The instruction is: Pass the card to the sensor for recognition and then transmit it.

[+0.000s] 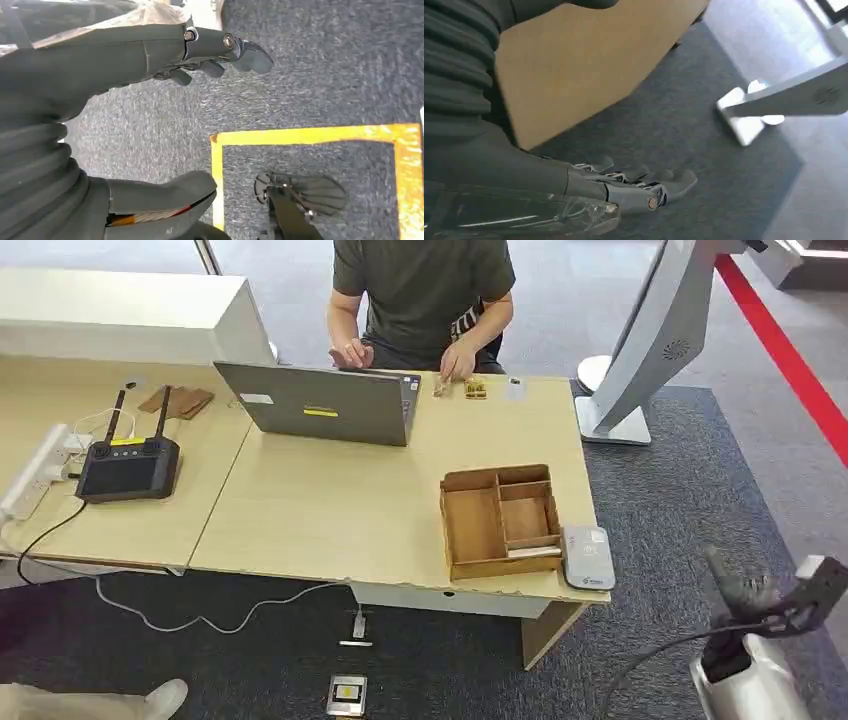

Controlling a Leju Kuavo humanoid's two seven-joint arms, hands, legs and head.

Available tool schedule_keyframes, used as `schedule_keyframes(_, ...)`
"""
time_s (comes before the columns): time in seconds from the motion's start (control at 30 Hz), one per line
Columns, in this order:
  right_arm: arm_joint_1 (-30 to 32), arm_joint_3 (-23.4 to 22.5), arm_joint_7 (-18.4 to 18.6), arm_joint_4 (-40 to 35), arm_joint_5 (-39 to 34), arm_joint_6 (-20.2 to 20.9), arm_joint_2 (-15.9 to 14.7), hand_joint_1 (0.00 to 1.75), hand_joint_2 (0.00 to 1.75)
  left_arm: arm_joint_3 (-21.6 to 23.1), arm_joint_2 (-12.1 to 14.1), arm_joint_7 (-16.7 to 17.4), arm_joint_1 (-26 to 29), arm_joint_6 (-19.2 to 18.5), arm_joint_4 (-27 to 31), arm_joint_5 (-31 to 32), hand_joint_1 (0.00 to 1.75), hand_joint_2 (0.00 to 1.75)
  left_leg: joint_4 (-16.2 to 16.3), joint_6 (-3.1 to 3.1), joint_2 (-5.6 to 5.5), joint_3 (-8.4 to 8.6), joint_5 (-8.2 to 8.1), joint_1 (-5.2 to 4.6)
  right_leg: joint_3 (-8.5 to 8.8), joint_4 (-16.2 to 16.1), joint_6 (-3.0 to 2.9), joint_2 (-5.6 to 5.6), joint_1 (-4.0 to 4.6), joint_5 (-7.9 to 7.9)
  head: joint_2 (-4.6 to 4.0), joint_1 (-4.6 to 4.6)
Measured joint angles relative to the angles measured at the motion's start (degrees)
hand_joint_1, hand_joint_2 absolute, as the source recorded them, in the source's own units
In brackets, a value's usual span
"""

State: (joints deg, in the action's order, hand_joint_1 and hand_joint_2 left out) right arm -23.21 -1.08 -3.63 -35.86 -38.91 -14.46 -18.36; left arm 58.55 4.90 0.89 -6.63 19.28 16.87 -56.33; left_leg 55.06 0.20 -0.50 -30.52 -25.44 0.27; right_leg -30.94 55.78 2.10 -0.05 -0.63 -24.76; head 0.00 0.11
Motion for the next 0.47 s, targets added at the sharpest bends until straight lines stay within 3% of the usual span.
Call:
schedule_keyframes(0.1, 6.2, -2.4, 4.0, 6.4, -1.1, 3.9, -0.6, 0.00, 1.75, -0.6, 0.3, -0.8, 0.6, -0.5, -0.1, -1.1, 0.00, 1.75, 0.0, -0.04, 0.05, 0.02, -0.12, 0.02, -0.03, 0.0, 0.01, 0.07, 0.03, -0.08, 0.00, -0.13)
schedule_keyframes(0.2, 13.4, -4.8, 12.6, 12.0, -4.3, -0.2, 1.3, 0.00, 1.75, -1.4, 0.6, -1.6, 1.0, -1.1, -0.1, -2.6, 0.00, 1.75, 0.0, -0.15, -0.52, 0.06, -0.27, 0.13, 0.29, 0.0, -0.11, -0.33, 0.14, -0.40, 0.00, 0.00)
schedule_keyframes(0.27, 15.9, -6.2, 13.9, 14.4, -5.7, -2.6, 3.9, 0.00, 1.75, -1.7, 1.0, -1.9, 1.6, -1.2, -0.2, -3.3, 0.00, 1.75, -0.1, -0.37, -0.18, 0.07, -0.41, 0.11, 0.10, 0.2, -0.23, 0.00, 0.12, -0.39, 0.00, -0.11)
schedule_keyframes(0.37, 17.1, -8.1, 20.8, 17.6, -6.4, -7.3, 7.5, 0.00, 1.75, -2.2, 1.2, -1.9, 1.5, -1.9, -0.2, -3.5, 0.00, 1.75, -0.1, -0.38, 0.16, 0.26, -0.43, 0.18, 0.09, 0.2, -0.32, 0.25, 0.14, -0.45, 0.00, -0.07)
schedule_keyframes(0.4, 17.4, -8.2, 24.5, 18.6, -5.2, -8.2, 8.6, 0.00, 1.75, -2.2, 1.4, -1.6, 1.4, -2.0, -0.2, -3.4, 0.00, 1.75, -0.1, -0.39, 0.17, 0.28, -0.43, 0.24, 0.13, 0.2, -0.39, 0.24, 0.20, -0.49, 0.00, -0.09)
schedule_keyframes(0.47, 17.9, -8.2, 25.7, 20.0, -3.5, -6.8, 10.8, 0.00, 1.75, -2.3, 1.6, -1.5, 1.4, -1.9, -0.2, -3.5, 0.00, 1.75, -0.1, -0.43, 0.16, 0.29, -0.40, 0.26, 0.12, 0.2, -0.39, 0.24, 0.20, -0.49, 0.00, -0.05)
